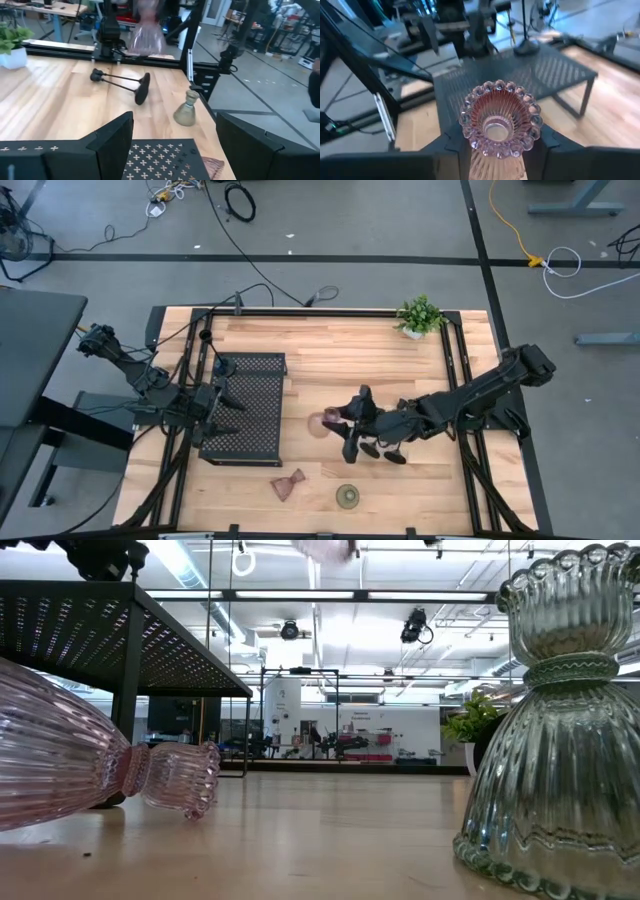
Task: Pick & Place candle stick holders
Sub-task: Put the top pink glass candle holder on the shelf
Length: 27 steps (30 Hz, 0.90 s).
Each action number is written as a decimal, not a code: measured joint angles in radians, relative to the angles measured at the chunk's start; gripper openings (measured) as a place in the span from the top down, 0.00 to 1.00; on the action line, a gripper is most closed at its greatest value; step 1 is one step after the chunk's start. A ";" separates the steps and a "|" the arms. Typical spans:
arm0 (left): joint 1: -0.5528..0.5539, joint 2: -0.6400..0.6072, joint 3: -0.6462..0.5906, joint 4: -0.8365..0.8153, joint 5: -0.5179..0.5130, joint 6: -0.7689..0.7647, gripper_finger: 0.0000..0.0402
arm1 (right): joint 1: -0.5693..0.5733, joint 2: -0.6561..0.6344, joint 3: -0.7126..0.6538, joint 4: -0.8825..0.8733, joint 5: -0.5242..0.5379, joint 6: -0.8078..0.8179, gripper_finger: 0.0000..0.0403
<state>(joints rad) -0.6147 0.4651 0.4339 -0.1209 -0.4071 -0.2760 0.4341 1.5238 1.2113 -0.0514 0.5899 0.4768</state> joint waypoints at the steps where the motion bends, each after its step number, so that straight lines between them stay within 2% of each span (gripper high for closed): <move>1: 0.000 0.000 0.000 0.004 -0.001 0.001 0.29 | -0.003 0.000 0.018 -0.001 -0.002 -0.014 0.71; 11: 0.000 0.000 0.001 0.108 -0.018 0.112 0.29 | -0.064 0.045 0.103 0.078 -0.108 -0.078 0.71; 16: 0.000 0.000 0.001 0.115 -0.075 0.121 0.29 | -0.101 0.118 0.150 0.111 -0.165 -0.080 0.71; 23: 0.000 0.000 0.001 0.116 -0.079 0.126 0.29 | -0.147 0.246 0.274 0.105 -0.284 -0.099 0.71; 27: 0.000 0.000 0.001 0.118 -0.079 0.126 0.29 | -0.165 0.320 0.365 0.084 -0.315 -0.120 0.71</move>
<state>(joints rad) -0.6144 0.4656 0.4351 -0.0032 -0.4862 -0.1497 0.2694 1.8436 1.5767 0.0326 0.2753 0.3564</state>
